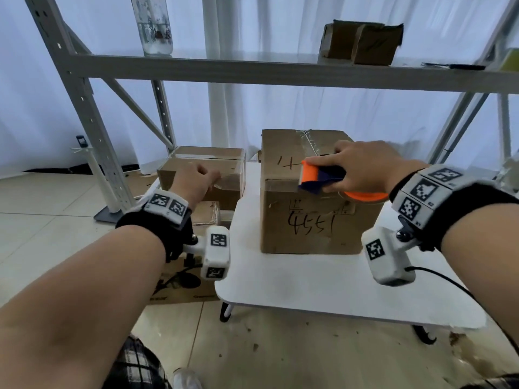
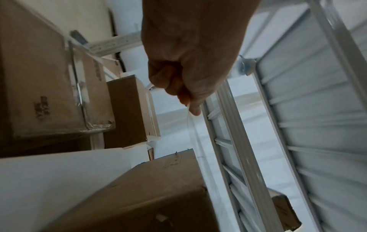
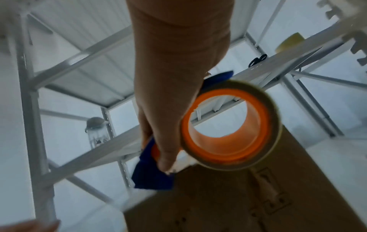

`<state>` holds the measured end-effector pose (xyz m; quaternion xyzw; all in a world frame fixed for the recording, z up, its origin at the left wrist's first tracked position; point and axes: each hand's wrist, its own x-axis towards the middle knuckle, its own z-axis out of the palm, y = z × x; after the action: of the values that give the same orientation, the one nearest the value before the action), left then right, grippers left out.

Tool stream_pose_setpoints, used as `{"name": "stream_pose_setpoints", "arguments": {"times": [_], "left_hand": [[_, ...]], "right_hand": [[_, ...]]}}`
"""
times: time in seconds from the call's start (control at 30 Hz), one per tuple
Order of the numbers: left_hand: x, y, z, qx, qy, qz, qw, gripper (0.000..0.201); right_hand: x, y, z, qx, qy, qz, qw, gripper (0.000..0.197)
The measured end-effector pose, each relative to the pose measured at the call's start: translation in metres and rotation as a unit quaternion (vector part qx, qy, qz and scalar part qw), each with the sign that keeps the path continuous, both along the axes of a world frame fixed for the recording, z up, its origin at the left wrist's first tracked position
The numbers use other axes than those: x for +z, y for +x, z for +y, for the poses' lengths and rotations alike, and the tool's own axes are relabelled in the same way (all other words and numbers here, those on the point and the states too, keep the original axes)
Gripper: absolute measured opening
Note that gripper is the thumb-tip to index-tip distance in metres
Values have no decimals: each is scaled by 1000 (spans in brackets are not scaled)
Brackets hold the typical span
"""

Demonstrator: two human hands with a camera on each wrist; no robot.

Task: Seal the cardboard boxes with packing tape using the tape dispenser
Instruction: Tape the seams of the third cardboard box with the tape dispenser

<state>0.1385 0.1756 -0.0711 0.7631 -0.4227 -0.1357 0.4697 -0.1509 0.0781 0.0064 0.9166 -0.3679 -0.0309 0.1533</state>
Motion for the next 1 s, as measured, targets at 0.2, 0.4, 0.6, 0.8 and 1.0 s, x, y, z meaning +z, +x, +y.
{"name": "stream_pose_setpoints", "arguments": {"times": [0.2, 0.4, 0.6, 0.8, 1.0], "left_hand": [[-5, -10, -13, 32, -35, -4, 999, 30], [-12, -23, -18, 62, -30, 10, 998, 40], [-11, -16, -20, 90, -30, 5, 995, 39], [-10, -8, -19, 99, -30, 2, 995, 35], [-19, -5, -24, 106, -30, 8, 994, 33]], "right_hand": [[10, 3, -8, -35, 15, -9, 999, 56], [15, 9, -10, -53, 21, -13, 998, 52], [19, 20, -7, -59, 29, -20, 998, 55], [20, 30, -4, -44, 24, -11, 999, 55], [22, 34, -3, -40, 20, 4, 999, 51]]}}
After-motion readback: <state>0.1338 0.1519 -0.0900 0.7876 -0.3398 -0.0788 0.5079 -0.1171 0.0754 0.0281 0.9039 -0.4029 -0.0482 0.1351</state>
